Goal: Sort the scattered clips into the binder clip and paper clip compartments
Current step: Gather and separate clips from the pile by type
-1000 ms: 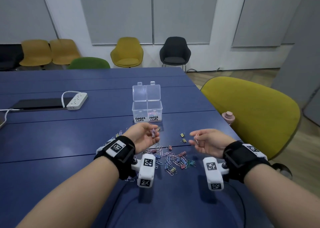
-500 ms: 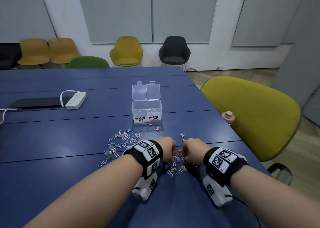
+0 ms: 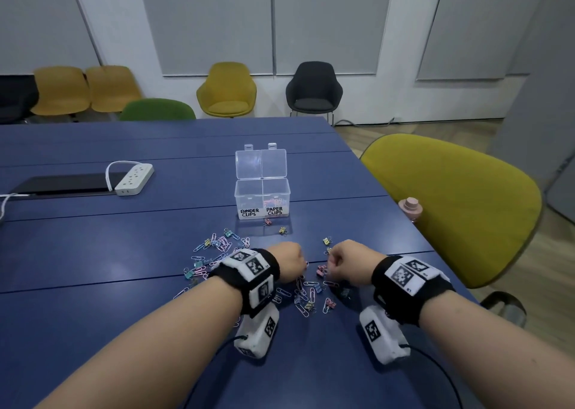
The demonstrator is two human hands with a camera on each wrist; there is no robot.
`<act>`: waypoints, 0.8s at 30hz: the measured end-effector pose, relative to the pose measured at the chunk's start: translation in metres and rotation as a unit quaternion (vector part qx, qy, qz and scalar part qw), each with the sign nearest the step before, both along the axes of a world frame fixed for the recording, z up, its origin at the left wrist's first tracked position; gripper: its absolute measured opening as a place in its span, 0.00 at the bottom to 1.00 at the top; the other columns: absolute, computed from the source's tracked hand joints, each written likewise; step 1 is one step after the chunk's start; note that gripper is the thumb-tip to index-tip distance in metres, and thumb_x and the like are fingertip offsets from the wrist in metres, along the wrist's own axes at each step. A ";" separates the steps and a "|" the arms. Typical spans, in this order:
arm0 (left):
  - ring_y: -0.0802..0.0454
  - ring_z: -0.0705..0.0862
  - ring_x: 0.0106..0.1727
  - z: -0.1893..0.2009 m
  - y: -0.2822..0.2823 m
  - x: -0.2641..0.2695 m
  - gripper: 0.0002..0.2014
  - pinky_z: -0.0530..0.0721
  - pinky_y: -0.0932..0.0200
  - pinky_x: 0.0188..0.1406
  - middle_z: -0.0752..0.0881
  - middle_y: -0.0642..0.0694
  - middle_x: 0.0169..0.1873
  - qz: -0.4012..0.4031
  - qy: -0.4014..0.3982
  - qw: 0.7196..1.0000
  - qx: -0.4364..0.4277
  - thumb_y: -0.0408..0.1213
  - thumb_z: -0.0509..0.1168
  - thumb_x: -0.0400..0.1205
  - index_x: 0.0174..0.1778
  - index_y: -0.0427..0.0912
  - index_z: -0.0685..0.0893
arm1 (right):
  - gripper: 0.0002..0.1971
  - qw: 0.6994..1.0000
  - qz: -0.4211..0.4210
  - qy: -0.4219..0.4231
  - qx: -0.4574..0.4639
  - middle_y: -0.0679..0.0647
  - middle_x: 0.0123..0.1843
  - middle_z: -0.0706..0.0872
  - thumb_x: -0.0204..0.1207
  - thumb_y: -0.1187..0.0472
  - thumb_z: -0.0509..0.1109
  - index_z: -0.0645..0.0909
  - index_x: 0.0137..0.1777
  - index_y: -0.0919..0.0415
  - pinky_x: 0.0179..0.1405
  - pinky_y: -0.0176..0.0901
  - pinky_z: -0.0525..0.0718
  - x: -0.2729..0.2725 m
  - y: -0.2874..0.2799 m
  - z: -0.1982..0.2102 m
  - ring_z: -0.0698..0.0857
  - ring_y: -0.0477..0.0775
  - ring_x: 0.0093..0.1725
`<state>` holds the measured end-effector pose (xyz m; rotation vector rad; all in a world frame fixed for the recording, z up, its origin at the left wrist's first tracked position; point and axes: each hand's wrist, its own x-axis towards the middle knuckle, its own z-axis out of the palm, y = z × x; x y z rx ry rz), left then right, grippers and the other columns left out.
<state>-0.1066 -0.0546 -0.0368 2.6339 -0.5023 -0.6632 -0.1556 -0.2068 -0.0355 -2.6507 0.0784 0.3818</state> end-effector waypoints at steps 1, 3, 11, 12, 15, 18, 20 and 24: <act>0.43 0.81 0.42 0.003 0.002 0.000 0.12 0.80 0.54 0.43 0.83 0.38 0.41 0.047 0.060 0.994 -0.083 0.30 0.53 0.84 0.46 0.32 0.83 | 0.04 0.999 -0.016 -0.003 0.050 0.53 0.34 0.78 0.74 0.63 0.68 0.77 0.39 0.59 0.32 0.35 0.75 -0.002 -0.004 0.001 0.74 0.49 0.32; 0.51 0.70 0.24 0.008 0.009 0.000 0.13 0.69 0.62 0.24 0.73 0.44 0.26 0.148 0.196 0.930 -0.275 0.28 0.51 0.80 0.31 0.40 0.72 | 0.06 0.988 -0.056 -0.002 0.143 0.50 0.30 0.76 0.75 0.65 0.69 0.76 0.38 0.59 0.25 0.34 0.72 -0.005 -0.011 0.002 0.71 0.47 0.28; 0.54 0.69 0.20 0.015 0.033 0.008 0.06 0.64 0.69 0.14 0.72 0.46 0.25 0.244 0.417 0.691 -0.537 0.33 0.54 0.69 0.27 0.42 0.67 | 0.11 0.826 -0.185 0.066 0.528 0.53 0.31 0.75 0.81 0.76 0.56 0.78 0.46 0.63 0.20 0.34 0.63 -0.010 -0.020 0.003 0.65 0.44 0.20; 0.54 0.70 0.20 0.015 0.034 0.007 0.04 0.64 0.69 0.14 0.73 0.46 0.26 0.240 0.419 0.691 -0.538 0.33 0.55 0.68 0.27 0.42 0.68 | 0.11 0.805 -0.193 0.075 0.555 0.53 0.31 0.74 0.80 0.76 0.55 0.78 0.47 0.64 0.20 0.34 0.63 -0.011 -0.022 0.004 0.65 0.44 0.21; 0.54 0.70 0.20 0.016 0.034 0.009 0.06 0.65 0.70 0.13 0.76 0.45 0.27 0.231 0.411 0.725 -0.502 0.34 0.56 0.72 0.30 0.40 0.72 | 0.06 0.759 -0.211 0.105 0.607 0.53 0.30 0.72 0.75 0.70 0.59 0.76 0.40 0.63 0.18 0.35 0.63 -0.015 -0.022 0.008 0.68 0.47 0.22; 0.58 0.66 0.16 0.013 0.029 0.009 0.15 0.59 0.71 0.11 0.72 0.49 0.21 0.235 0.364 0.797 -0.422 0.42 0.60 0.82 0.30 0.43 0.72 | 0.13 0.799 -0.209 0.098 0.555 0.52 0.27 0.69 0.81 0.65 0.56 0.72 0.34 0.60 0.19 0.36 0.60 -0.015 -0.022 0.004 0.64 0.47 0.23; 0.58 0.61 0.16 0.009 0.026 0.007 0.15 0.56 0.71 0.12 0.67 0.51 0.19 0.198 0.283 0.879 -0.330 0.44 0.63 0.83 0.32 0.43 0.72 | 0.13 0.897 -0.167 0.063 0.405 0.52 0.28 0.67 0.82 0.64 0.60 0.73 0.34 0.58 0.20 0.35 0.59 -0.015 -0.019 0.000 0.63 0.48 0.24; 0.57 0.71 0.24 0.011 0.024 -0.001 0.08 0.69 0.65 0.21 0.75 0.52 0.27 -0.010 0.013 0.998 -0.065 0.41 0.74 0.75 0.45 0.45 0.83 | 0.04 0.998 0.053 0.008 -0.036 0.44 0.34 0.75 0.73 0.60 0.71 0.78 0.44 0.54 0.28 0.34 0.70 -0.018 -0.008 0.009 0.75 0.47 0.33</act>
